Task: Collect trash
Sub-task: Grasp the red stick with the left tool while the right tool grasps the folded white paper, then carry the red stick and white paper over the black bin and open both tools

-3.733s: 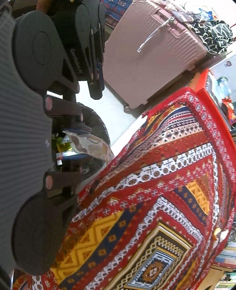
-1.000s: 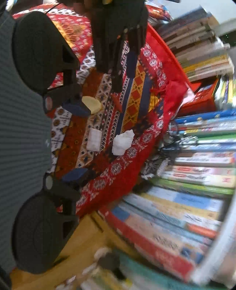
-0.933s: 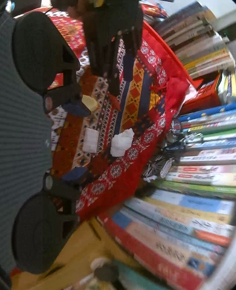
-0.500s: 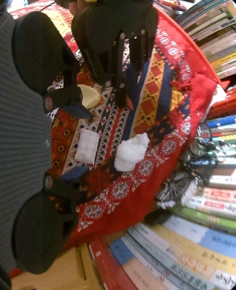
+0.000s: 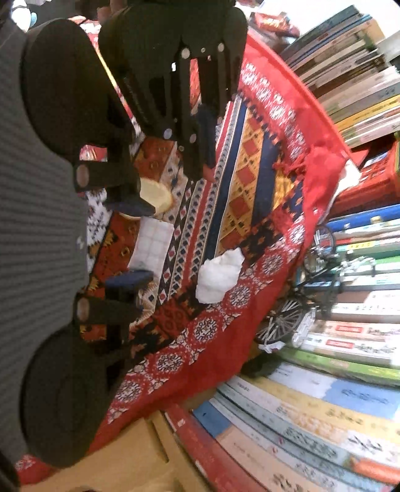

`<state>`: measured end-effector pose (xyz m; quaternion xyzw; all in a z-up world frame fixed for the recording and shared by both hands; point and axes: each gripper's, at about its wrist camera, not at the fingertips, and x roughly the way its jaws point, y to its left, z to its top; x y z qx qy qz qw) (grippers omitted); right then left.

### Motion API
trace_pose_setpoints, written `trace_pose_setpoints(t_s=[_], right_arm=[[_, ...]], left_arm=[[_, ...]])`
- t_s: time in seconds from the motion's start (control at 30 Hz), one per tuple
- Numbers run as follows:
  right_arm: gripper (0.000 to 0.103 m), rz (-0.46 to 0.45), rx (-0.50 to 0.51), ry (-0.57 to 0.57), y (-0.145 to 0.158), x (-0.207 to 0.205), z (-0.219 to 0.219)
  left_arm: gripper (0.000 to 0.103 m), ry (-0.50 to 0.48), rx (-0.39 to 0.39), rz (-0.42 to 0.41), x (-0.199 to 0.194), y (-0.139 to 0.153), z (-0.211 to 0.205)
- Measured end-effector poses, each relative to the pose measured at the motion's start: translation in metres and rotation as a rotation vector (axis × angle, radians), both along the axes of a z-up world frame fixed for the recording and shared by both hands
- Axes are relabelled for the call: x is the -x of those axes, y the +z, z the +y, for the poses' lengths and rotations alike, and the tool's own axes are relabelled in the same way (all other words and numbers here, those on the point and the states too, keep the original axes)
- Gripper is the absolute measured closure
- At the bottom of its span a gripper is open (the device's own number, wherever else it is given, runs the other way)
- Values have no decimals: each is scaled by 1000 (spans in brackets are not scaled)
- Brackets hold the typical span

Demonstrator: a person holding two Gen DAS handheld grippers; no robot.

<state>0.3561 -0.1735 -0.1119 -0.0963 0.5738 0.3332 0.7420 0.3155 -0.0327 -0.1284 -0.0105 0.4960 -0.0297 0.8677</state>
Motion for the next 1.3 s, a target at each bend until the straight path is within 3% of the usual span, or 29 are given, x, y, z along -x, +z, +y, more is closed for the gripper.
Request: trace_pose_setpoints(t_s=[0.43,0.73,1.0,1.3], right_arm=[[59,-92,-23,-70,89,64,-24],[59,-196,-29,-123,146,117,-43],[59,-252,-19,-133,177,174,-50],[59,-291,-53,-129,199,241,-37]], left_arm=[[93,-40,-17,-82,65,105,-31],[93,-35,4,-185,124,174,-44],[93,-37,51,-260,189,208,-49],[93,-47,57,-285,259,221,-43]])
